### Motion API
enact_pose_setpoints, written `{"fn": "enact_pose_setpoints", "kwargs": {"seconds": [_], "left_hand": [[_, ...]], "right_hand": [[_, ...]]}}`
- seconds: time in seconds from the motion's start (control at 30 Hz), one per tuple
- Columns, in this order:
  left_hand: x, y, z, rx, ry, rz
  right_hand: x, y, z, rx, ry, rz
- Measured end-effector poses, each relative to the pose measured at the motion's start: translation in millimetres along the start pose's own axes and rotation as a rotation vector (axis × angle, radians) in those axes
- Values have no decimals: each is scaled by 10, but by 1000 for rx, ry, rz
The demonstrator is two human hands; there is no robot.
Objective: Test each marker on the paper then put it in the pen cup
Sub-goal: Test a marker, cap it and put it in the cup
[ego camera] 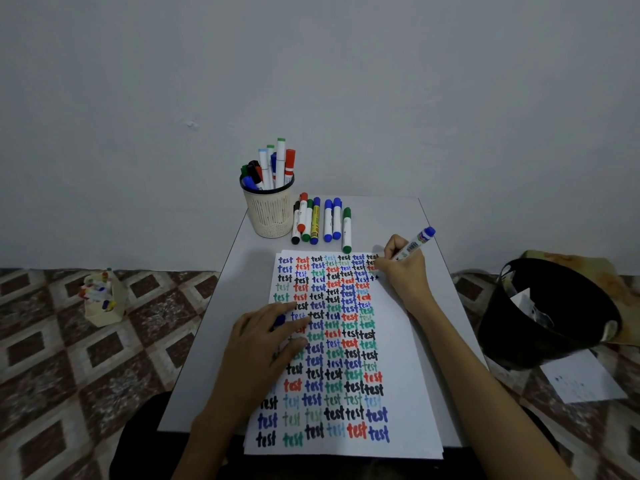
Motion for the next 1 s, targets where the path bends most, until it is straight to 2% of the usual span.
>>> {"fn": "enact_pose_setpoints", "kwargs": {"seconds": [0.17,0.33,0.7,0.87,1.0], "left_hand": [[-5,-5,3,-3,-6,-4],[-4,2,0,0,-8,-6],[12,16,12,8,-9,-16],[8,16,8,5,-3,-14],[6,12,14,5,-11,-4]], "right_hand": [[-5,-17,2,21,2,23],[11,-35,9,-60,10,-6],[1,-33,5,-31,6,18],[-29,-76,-5,-98,-7,-7],[-55,-61,-11,-82,-12,32]]}}
Point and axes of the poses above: each hand's wrist, its own z-axis away from the middle knuckle, its own y-axis out of the palm, x = y × z, the point moved 3 cm from there along -z, towards the middle knuckle, and after that the axes turned 1 degree about -x, right-handed, at the moved point
